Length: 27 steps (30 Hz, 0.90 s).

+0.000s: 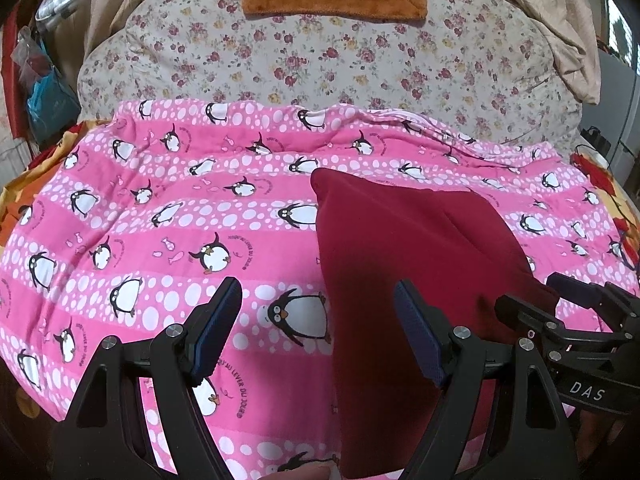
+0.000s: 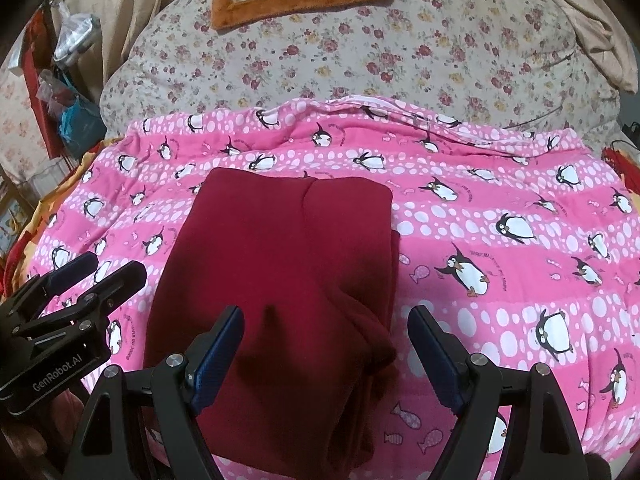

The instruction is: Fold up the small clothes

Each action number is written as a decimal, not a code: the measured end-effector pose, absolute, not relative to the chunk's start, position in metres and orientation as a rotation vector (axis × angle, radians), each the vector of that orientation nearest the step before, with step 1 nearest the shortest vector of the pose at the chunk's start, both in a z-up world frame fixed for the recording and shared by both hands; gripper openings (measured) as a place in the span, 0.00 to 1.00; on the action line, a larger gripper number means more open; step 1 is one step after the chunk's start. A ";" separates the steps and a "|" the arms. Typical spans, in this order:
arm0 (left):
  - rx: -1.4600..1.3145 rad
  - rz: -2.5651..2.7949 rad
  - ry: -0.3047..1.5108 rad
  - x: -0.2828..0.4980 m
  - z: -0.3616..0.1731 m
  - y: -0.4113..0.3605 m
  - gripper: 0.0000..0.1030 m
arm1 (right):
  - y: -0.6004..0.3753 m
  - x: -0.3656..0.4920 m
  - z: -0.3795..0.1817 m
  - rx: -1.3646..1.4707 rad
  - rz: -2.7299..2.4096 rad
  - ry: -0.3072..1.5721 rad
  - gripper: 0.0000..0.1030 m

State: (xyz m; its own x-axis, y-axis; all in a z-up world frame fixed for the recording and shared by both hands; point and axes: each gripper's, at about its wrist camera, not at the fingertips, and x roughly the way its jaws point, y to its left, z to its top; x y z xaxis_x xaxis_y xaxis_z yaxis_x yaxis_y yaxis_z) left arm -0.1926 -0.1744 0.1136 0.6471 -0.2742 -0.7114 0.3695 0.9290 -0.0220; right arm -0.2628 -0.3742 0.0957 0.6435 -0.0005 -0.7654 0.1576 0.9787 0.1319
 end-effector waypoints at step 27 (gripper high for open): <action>0.131 -0.368 0.807 -0.188 0.104 -0.177 0.77 | -0.367 -0.255 0.086 0.190 -0.080 0.903 0.80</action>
